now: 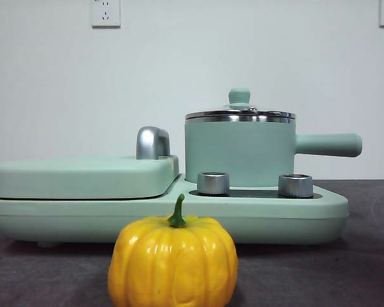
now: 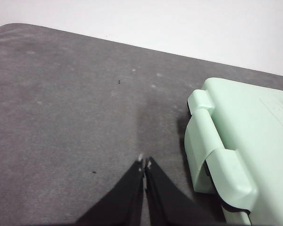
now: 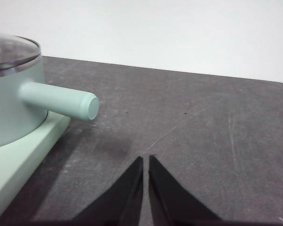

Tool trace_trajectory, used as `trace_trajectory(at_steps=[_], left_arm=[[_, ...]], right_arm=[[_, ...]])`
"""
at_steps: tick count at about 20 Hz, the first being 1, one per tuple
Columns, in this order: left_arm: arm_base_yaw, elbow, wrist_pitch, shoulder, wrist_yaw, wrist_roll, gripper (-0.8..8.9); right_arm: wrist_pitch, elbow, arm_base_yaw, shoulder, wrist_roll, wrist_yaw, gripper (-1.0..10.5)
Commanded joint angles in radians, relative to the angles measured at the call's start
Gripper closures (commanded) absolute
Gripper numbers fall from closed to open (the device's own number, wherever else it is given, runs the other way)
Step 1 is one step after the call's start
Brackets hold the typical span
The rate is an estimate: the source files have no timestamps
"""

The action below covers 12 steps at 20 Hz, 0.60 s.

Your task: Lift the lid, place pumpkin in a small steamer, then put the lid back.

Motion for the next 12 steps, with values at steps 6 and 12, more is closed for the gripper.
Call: trace_trajectory(at_steps=[6,12], left_arm=[[0.002,-0.020,0.006,-0.002,0.003,-0.060,8.07],[0.002,-0.020,0.007,-0.002,0.003,-0.275,8.07]], right_arm=[[0.031,-0.004,0.000,0.000,0.036,-0.003,9.3],[0.035,-0.004,0.000,0.000,0.188,0.002,9.3]])
